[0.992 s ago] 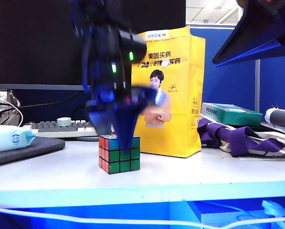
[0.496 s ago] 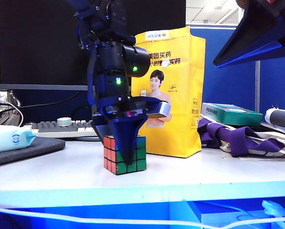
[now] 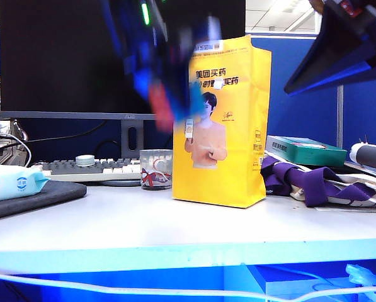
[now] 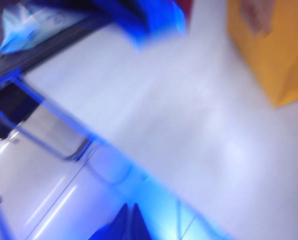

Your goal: Pick up the Rubik's Cube and throw it into the yellow paper bag.

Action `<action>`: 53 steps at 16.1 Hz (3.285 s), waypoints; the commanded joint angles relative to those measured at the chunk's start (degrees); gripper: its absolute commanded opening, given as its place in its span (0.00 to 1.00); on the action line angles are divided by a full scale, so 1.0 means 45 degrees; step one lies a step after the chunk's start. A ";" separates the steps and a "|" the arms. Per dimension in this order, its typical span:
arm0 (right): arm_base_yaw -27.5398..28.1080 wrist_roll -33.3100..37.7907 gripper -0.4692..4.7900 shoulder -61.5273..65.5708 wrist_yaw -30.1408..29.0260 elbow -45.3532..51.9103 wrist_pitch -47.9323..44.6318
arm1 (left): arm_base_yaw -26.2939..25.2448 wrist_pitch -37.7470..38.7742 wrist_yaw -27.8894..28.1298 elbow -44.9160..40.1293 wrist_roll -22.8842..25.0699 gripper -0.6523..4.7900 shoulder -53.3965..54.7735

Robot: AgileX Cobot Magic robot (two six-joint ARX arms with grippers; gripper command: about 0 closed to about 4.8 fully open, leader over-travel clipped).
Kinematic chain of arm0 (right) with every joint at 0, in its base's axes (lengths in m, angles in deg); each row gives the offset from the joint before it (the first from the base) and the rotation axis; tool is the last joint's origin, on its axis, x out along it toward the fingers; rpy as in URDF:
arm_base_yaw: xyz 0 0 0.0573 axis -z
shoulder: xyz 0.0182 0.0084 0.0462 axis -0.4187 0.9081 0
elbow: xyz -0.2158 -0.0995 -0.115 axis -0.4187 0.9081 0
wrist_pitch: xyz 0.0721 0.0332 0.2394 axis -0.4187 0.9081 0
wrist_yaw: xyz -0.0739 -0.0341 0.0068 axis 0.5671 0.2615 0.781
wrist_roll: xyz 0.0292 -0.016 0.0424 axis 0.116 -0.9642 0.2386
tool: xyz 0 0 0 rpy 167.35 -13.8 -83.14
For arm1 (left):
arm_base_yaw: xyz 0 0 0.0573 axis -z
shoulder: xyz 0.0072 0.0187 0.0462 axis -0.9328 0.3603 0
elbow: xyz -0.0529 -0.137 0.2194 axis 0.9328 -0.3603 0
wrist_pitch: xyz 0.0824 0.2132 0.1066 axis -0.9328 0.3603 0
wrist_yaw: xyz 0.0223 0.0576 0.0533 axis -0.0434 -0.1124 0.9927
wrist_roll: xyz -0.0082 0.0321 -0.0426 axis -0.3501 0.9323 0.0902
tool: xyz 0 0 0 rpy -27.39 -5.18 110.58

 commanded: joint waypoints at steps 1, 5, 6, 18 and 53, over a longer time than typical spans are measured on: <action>-0.0010 -0.0044 0.08 -0.0029 0.0175 -0.0233 -0.2526 | -0.0010 -0.1200 -0.0073 0.0019 0.0175 0.11 -0.1651; -0.0005 0.0000 0.08 -0.0029 0.0661 -0.1049 -0.4328 | -0.0049 -0.2390 -0.0787 0.0019 0.1214 0.11 -0.2526; -0.0010 -0.0010 0.08 0.0000 0.1005 -0.1559 -0.4668 | -0.0083 -0.3016 -0.2409 0.0010 0.1637 0.11 -0.2531; -0.0010 -0.0053 0.08 0.1559 0.0903 -0.4371 -0.5221 | -0.2089 -1.2201 -0.6581 -0.0010 -0.3094 0.11 -0.0228; 0.0019 -0.1438 0.08 0.0656 0.3551 -0.4663 -0.3317 | -0.3143 -0.2186 -0.1195 -0.0476 -0.0058 0.93 -0.7227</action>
